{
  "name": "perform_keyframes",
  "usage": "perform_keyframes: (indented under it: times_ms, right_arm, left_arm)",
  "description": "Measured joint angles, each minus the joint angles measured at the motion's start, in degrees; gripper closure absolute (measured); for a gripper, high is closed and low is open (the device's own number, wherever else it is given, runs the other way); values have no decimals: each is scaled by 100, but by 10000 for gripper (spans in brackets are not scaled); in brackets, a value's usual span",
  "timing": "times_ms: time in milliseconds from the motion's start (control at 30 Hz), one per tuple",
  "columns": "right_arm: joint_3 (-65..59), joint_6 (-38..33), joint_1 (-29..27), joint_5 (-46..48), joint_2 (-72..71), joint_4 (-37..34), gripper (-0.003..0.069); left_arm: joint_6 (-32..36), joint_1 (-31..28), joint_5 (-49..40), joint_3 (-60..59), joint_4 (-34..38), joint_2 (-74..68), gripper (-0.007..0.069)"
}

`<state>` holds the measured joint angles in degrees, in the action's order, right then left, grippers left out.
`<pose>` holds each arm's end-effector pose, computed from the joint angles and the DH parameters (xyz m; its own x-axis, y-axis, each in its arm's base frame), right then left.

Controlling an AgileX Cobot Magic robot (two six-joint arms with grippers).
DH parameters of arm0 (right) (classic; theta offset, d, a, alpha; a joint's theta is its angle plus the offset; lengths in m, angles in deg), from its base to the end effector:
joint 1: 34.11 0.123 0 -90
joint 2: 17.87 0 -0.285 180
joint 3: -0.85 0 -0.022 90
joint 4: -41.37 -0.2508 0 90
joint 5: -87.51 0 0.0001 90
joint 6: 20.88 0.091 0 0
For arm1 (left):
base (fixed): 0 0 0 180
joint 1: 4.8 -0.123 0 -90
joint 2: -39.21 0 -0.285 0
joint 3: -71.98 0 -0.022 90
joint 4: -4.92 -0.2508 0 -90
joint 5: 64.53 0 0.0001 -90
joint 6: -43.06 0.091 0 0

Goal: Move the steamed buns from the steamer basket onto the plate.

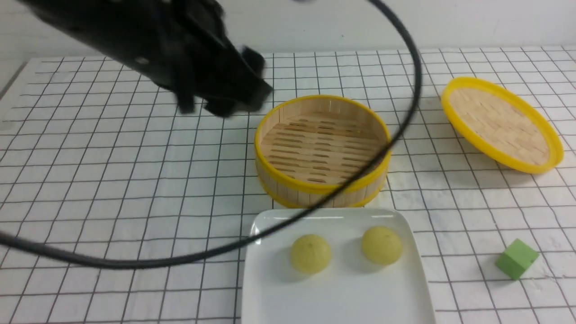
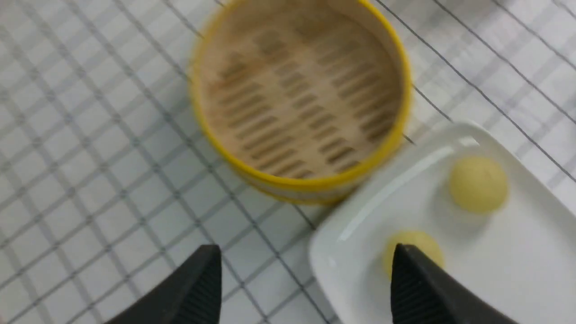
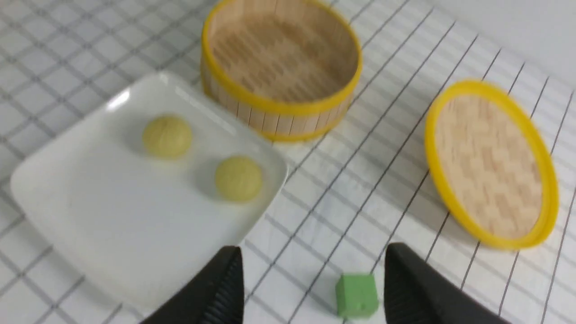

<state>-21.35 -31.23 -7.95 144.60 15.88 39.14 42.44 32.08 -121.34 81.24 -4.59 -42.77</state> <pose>0.0366 0.0213 0.4043 -0.2723 -0.3106 -0.9107 -0.5174 0.8452 -0.1336 0.2179 -0.1478 0.4437 -0.4626 0.4468 -0.7658 0.5477 0.8232 0.1495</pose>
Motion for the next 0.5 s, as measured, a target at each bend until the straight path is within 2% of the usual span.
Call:
perform_keyframes:
  times_ms: [100,133,167,267,367,500]
  right_arm:
    - [0,420,0,-634,-43,398,234]
    - [0,474,0,-661,-44,469,234]
    - [0,676,0,-842,-112,797,234]
    - [0,950,0,-893,-240,1286,234]
    - [0,1381,0,-841,-576,1811,234]
    - [0,1610,0,-808,-1125,1768,234]
  left_arm:
    - [-753,0,41,0,-956,669,123]
    - [-790,0,41,0,-956,669,123]
    - [-1021,0,20,0,-1398,1038,123]
    - [-1158,0,-105,0,-1690,1427,123]
    - [-1204,0,-612,7,-1883,2045,123]
    - [-1204,0,-979,-99,-1895,2506,123]
